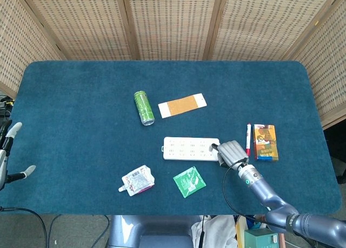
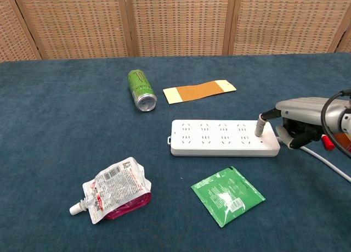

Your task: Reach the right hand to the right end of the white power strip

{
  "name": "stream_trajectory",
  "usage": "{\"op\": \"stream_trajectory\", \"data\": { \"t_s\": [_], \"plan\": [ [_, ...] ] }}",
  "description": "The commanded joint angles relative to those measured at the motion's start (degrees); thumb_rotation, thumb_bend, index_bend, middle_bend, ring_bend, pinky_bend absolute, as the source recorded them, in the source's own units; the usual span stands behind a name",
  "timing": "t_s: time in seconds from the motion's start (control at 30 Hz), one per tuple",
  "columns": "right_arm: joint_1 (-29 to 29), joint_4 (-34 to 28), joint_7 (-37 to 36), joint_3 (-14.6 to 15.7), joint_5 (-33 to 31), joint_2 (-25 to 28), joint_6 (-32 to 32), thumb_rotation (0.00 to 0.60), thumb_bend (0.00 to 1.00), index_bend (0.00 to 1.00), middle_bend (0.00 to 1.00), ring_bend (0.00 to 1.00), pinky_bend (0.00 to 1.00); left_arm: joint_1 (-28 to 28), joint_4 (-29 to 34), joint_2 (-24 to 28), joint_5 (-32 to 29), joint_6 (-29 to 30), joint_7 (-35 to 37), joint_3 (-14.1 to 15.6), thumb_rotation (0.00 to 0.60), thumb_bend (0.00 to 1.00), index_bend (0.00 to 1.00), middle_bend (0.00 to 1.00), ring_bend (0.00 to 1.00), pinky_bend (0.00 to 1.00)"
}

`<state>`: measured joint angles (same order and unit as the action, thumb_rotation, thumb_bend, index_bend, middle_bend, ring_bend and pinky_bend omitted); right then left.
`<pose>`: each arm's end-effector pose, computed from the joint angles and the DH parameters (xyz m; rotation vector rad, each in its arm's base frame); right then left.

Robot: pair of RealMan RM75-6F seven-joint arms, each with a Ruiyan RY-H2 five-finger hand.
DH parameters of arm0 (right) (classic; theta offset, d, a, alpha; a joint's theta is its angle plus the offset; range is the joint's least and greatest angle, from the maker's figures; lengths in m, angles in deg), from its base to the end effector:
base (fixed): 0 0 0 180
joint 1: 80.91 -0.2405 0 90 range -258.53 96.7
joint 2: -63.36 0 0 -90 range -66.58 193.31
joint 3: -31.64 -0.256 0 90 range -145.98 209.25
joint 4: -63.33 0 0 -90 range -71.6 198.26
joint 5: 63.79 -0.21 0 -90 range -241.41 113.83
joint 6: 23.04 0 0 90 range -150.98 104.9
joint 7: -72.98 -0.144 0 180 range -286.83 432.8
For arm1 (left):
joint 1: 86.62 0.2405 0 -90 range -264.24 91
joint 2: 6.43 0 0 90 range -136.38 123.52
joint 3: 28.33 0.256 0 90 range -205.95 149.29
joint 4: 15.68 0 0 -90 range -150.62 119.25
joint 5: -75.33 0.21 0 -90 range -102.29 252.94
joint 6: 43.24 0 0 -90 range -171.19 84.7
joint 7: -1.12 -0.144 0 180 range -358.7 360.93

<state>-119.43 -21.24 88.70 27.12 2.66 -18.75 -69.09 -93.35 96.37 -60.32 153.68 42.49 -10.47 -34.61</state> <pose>-0.2109 -0.3197 -0.0081 1.9931 -1.0289 0.6790 -0.2577 0.1949 0.1978 -1.3085 -0.8739 -0.8844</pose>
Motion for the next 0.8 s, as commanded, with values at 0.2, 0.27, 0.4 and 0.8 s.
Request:
{"op": "stream_trajectory", "data": {
  "t_s": [0.2, 0.27, 0.4, 0.8],
  "plan": [
    [0.6, -2.2, -2.7, -2.1, 2.1, 1.3, -4.3, 0.6, 0.83, 0.29, 0.96, 1.0, 1.0, 0.1, 0.0, 0.2, 0.3, 0.1, 0.5, 0.1, 0.6, 0.0, 0.0, 0.0, 0.0, 0.0],
    [1.7, -3.8, -6.5, -3.8, 6.1, 2.3, -9.4, 0.6, 0.83, 0.29, 0.96, 1.0, 1.0, 0.2, 0.0, 0.3, 0.4, 0.3, 0.8, 0.1, 0.6, 0.0, 0.0, 0.0, 0.0, 0.0],
    [4.1, -7.4, -11.5, -5.9, 12.7, 6.0, -18.2, 0.6, 0.83, 0.29, 0.96, 1.0, 1.0, 0.2, -0.1, 0.4, 0.8, 0.1, 1.0, 0.3, 0.6, 0.0, 0.0, 0.0, 0.0, 0.0],
    [19.2, -16.1, -8.7, 2.1, 16.5, 16.5, -33.2, 0.6, 0.0, 0.0, 0.0, 0.0, 0.01, 1.7, -0.8, 0.3, 3.2, 1.2, 2.0, 2.0, 0.6, 0.0, 0.0, 0.0, 0.0, 0.0]
  ]
}}
